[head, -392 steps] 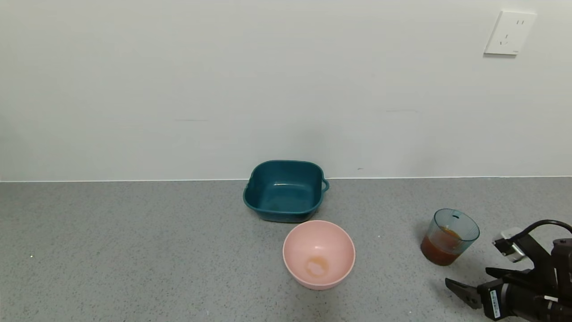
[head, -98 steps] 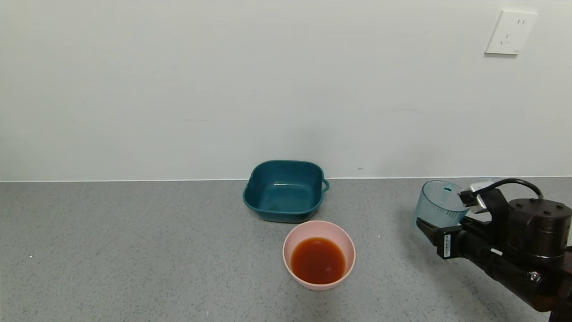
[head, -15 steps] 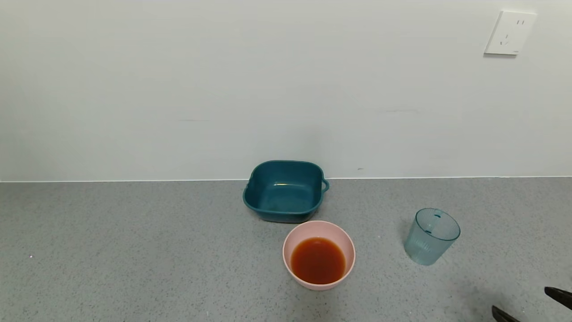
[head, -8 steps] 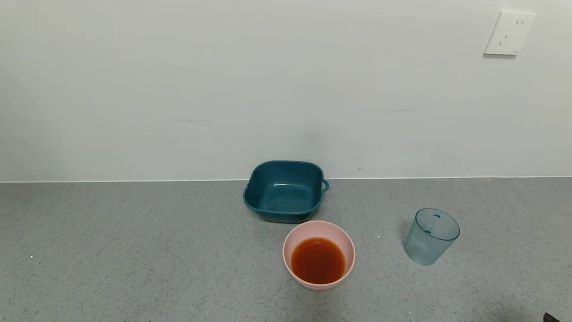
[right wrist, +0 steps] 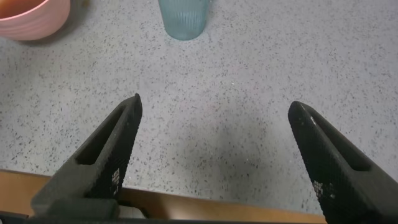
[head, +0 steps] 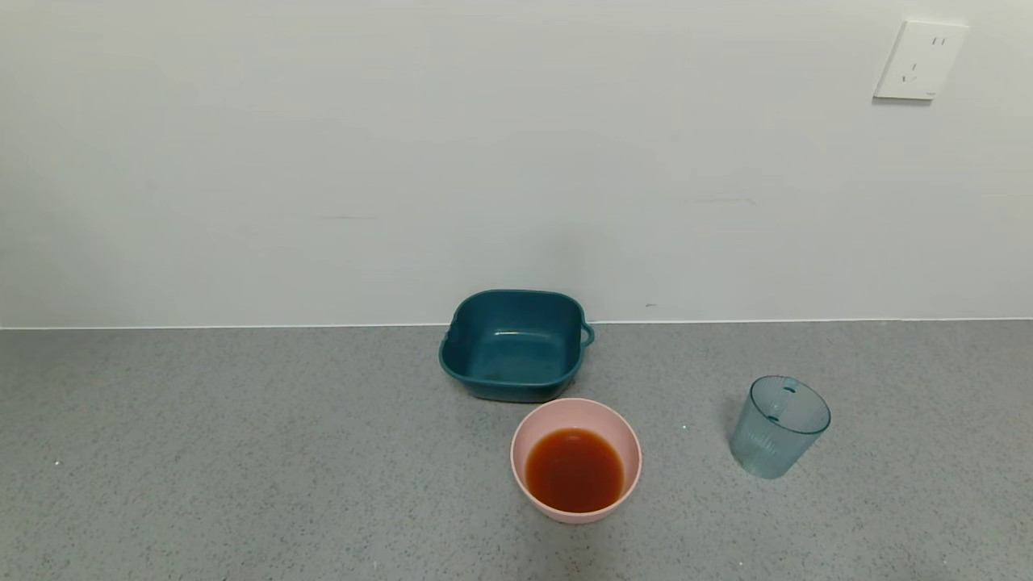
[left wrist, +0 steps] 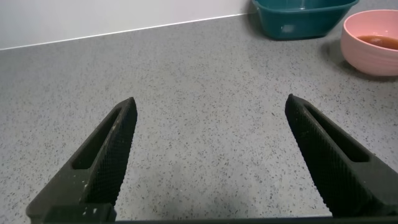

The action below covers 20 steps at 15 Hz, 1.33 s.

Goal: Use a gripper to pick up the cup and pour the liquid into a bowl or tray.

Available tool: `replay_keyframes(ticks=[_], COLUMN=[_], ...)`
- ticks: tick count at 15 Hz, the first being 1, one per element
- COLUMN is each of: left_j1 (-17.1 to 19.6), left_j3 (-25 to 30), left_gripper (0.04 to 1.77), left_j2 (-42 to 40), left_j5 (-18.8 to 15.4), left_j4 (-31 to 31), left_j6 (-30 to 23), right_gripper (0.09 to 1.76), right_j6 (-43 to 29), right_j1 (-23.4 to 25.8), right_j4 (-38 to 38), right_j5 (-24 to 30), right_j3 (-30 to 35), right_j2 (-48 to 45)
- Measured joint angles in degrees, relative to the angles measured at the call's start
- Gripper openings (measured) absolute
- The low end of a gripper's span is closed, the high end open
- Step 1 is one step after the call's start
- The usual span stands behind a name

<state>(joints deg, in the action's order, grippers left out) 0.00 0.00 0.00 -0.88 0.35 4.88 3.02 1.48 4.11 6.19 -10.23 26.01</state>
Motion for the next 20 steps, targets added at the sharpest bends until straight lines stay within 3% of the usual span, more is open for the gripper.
replay_keyframes(ticks=[4,12,16,20], left_j1=[0.00,0.00,0.00,0.00], left_j3=[0.00,0.00,0.00,0.00], left_gripper=[1.72,1.72,1.72,1.72], left_j2=[0.00,0.00,0.00,0.00], left_j5=[0.00,0.00,0.00,0.00], left_j4=[0.00,0.00,0.00,-0.02], left_j6=[0.00,0.02,0.02,0.02], right_gripper=[1.70,1.70,1.70,1.70], right_j6=[1.44,2.68,0.85,-0.22], right_j1=[0.89,-1.74,-1.72,-1.72], right_j4=[4.68,3.96,-1.69,-2.43], right_j5=[-0.02,-2.23,-3.52,-5.12], right_j3=[0.30,4.89,8.41,9.37], right_j2=[-9.05,-22.86,-25.60,-25.99])
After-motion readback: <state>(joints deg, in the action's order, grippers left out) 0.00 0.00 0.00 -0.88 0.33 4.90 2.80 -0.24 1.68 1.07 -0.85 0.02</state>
